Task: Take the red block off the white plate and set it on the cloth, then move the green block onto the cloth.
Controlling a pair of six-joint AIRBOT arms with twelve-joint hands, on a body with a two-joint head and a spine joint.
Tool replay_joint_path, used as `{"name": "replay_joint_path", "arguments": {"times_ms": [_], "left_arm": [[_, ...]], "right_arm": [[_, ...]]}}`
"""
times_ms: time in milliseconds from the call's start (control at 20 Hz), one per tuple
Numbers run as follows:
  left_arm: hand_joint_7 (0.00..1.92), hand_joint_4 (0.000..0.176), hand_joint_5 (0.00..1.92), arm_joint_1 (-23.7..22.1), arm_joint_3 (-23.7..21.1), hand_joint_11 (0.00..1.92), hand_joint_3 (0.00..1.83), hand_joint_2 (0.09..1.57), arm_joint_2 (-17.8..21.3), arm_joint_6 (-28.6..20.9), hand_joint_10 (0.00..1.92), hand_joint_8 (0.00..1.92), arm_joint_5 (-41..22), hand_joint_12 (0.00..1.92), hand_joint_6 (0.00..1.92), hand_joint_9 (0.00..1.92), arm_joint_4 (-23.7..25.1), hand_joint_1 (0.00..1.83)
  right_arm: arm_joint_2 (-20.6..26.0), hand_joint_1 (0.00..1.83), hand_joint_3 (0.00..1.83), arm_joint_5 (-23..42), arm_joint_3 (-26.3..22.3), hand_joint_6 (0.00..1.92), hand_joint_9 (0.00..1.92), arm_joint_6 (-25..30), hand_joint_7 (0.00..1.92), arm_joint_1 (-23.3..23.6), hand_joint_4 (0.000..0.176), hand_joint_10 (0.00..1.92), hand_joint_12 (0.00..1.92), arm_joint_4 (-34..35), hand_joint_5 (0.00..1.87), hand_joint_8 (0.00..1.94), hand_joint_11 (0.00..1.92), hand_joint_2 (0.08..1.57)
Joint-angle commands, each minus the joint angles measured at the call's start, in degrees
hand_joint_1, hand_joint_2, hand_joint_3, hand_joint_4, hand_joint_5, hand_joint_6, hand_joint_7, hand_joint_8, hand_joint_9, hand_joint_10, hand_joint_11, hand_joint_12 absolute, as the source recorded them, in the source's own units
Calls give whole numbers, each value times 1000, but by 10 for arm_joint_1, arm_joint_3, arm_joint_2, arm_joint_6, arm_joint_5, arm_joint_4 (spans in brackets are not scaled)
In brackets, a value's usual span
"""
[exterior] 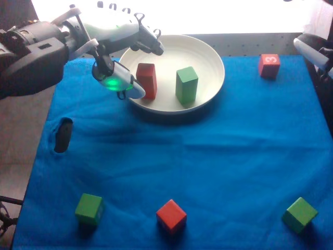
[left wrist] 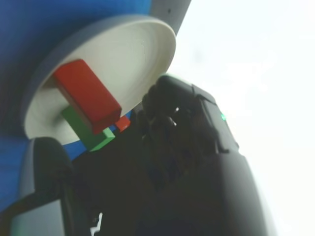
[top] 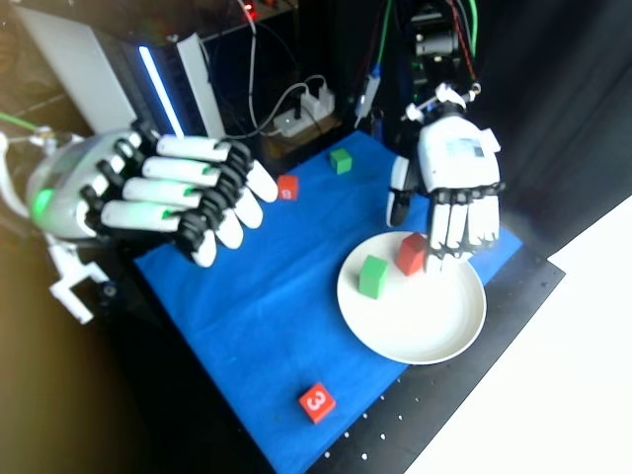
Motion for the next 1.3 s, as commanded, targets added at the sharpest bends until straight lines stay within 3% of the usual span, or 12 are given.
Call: {"name": "replay_joint_path", "arguments": {"times_ms": [0, 200, 350, 500, 550, 600, 750, 950, 1050, 1250], "left_arm": [[649, 0, 606, -10, 3, 181, 10, 952, -5, 0, 1046, 41, -54, 1633, 23, 332, 1, 1013], [712, 0, 644, -10, 26, 168, 5, 961, -30, 0, 966, 73, -42, 1578, 29, 379, 1, 1031], [739, 0, 690, -6, 34, 180, 10, 999, -36, 0, 1021, 110, -38, 1626, 40, 387, -4, 1035], [871, 0, 803, -2, 38, 399, 15, 1086, -39, -1, 948, 201, -37, 1558, 70, 619, -10, 1159], [940, 0, 744, -1, 39, 563, 13, 1159, -39, -1, 1041, 968, -37, 1632, 984, 780, -11, 1206], [870, 0, 670, -1, 39, 644, 6, 1182, -39, -1, 1351, 1155, -37, 1694, 1150, 875, -12, 1327], [836, 0, 685, 3, 41, 650, 1, 1203, -39, -1, 1479, 1262, -43, 1680, 1226, 798, -23, 1352], [837, 0, 719, 4, 39, 639, 0, 1193, -36, -1, 1435, 1152, -58, 1585, 1298, 822, -32, 1353], [822, 0, 735, 4, 20, 641, 1, 1192, -19, -3, 1436, 1183, -84, 1594, 1275, 821, -38, 1352], [801, 0, 695, 9, -62, 660, 3, 1202, 56, -11, 1422, 1250, -175, 1554, 1333, 814, -40, 1349]], "right_arm": [[-1, 994, 0, -71, 2, 1066, 283, 2, 313, 9, 0, 1508, 1892, -11, 335, 1241, 292, 1294], [-1, 934, 0, -71, 2, 1049, 250, 2, 347, 9, 0, 1433, 1846, -11, 371, 1170, 189, 1297], [-1, 996, 0, -71, 2, 1084, 327, 2, 366, 9, 0, 1501, 1835, -11, 374, 1210, 277, 1295], [-1, 1025, 0, -71, 2, 1143, 340, 2, 357, 9, 0, 1517, 1841, -10, 378, 1302, 356, 1300], [-1, 1022, 0, -71, 2, 1146, 355, 2, 372, 9, 0, 1511, 1873, -10, 395, 1299, 357, 1295], [-1, 1033, 0, -71, 2, 1146, 356, 2, 373, 9, 0, 1523, 1894, -10, 390, 1303, 344, 1300], [-1, 1052, 0, -71, 2, 1138, 348, 2, 383, 9, 0, 1536, 1892, -8, 397, 1302, 339, 1295], [-1, 1065, 0, -71, 2, 1167, 321, 2, 384, 9, 0, 1525, 1909, -7, 401, 1297, 284, 1304], [-1, 1059, 0, -71, 2, 1166, 320, 2, 394, 9, 0, 1525, 1921, -6, 408, 1282, 274, 1303], [-1, 1042, 0, -71, 1, 1162, 333, 2, 404, 8, 0, 1536, 1904, -3, 418, 1274, 345, 1287]]}}
